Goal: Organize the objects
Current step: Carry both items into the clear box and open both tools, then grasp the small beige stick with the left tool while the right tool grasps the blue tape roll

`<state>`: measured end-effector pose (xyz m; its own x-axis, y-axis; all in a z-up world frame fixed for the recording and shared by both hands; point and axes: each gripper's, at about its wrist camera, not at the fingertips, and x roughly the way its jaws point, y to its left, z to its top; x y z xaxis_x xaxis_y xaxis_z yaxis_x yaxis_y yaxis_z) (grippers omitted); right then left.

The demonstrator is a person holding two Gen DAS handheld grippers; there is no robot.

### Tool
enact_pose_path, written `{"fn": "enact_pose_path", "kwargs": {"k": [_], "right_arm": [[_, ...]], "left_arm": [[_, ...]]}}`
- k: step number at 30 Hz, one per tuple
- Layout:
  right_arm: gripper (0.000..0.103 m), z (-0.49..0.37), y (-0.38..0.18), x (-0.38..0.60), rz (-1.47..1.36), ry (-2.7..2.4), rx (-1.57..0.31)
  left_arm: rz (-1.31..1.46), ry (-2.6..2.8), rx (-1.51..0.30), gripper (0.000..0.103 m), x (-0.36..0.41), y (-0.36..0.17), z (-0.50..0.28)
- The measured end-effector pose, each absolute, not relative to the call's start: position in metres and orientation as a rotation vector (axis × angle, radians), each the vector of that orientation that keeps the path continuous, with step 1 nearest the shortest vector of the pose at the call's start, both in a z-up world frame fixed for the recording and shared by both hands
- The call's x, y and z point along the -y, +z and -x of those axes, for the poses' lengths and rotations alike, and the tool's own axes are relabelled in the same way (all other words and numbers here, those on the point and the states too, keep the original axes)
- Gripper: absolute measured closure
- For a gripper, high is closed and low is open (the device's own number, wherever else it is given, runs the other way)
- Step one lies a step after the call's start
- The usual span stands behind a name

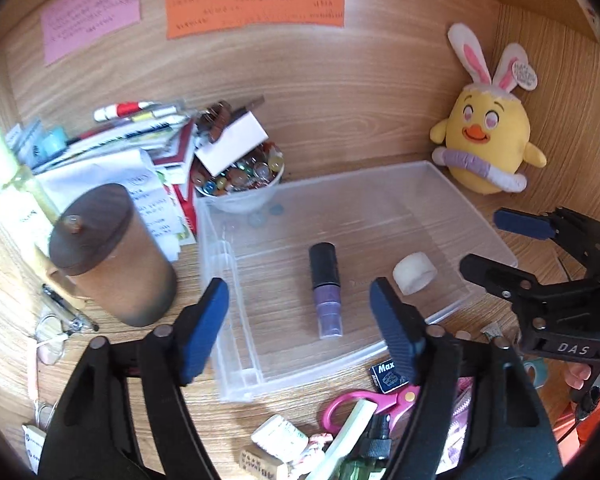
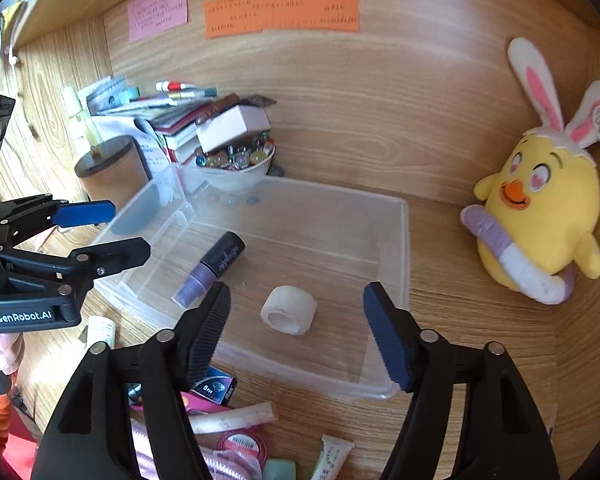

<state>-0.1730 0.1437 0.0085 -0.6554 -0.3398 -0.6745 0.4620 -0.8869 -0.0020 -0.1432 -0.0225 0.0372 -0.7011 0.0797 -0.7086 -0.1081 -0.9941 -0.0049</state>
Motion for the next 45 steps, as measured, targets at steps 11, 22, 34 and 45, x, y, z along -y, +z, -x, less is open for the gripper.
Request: {"fn": "enact_pose_path", "kwargs": {"k": [11,22,34,45], "right_arm": [[0.021,0.118,0.02,-0.177,-0.894,-2.575,-0.196],[0.021,0.083,-0.018,-0.217,-1.044,-2.667,-0.178],[0.028,0.067,-0.054,-0.234,-1.184,-2.566,0.015],[0.049,0.067,-0.06,-0.233,-1.224,-2.525,0.013]], "left_arm": [[1.194,2.87,-0.071,0.007,0.045,0.028,0.094],[1.347,2.881,0.008,0.007,0.081,-0.016,0.047],[1.496,2.76,0.177,0.015,0.1,-0.05,0.044],[1.482,2.721,0.097,0.031,0.083,-0.051,0.068]]}}
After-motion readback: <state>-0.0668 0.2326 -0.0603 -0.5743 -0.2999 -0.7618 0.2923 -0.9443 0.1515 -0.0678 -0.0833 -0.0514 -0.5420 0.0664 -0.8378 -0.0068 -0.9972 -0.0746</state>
